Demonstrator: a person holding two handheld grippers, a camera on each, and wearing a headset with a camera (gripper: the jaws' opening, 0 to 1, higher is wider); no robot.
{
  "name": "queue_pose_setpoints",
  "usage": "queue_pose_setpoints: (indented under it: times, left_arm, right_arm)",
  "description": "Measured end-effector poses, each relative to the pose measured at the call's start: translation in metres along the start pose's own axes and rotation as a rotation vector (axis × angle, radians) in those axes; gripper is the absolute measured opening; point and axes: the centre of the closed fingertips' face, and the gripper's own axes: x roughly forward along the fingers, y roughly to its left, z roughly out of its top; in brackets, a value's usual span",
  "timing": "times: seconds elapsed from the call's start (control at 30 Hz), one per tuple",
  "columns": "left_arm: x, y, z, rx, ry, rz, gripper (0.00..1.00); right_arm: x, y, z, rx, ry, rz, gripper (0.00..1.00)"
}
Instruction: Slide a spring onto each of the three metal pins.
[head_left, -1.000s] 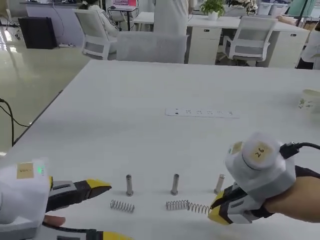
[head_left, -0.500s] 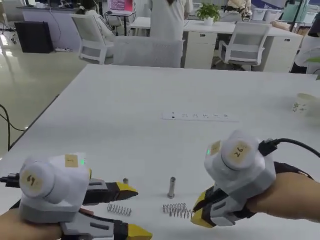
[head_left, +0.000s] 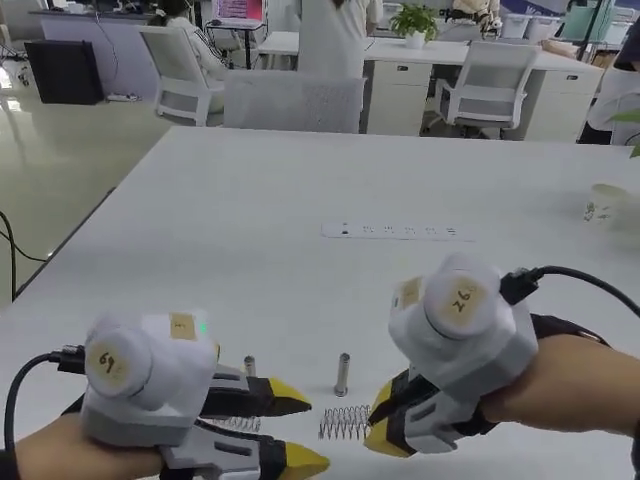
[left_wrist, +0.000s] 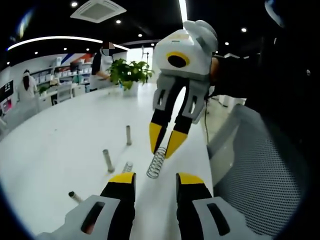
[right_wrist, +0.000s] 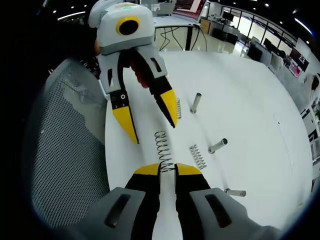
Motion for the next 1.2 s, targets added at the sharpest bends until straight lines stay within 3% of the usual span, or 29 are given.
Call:
queue_pose_setpoints:
  times: [0.37,0.6,0.83,1.2]
  left_arm:
    - [0.007,-0.010,-0.003,0.054,0.028,-0.025,0.12]
    - [0.010,-0.012,-0.011,0.136,0.080,-0.018,0.07]
    - [0.011,-0.013,-0.009,0.148,0.075,-0.019,0.06]
    - [0.011,-0.012,-0.011,0.165,0.090,-0.013,0.03]
  right_arm:
    - [0.001,0.008,0.002,-0.035,0.019,0.023,0.07]
    - [0.001,0.012,0.002,-0.042,0.036,0.034,0.07]
    - [0.003,0.015,-0.002,-0.051,0.062,0.043,0.07]
    - [-0.004,0.015,0.006,-0.068,0.058,0.030,0.07]
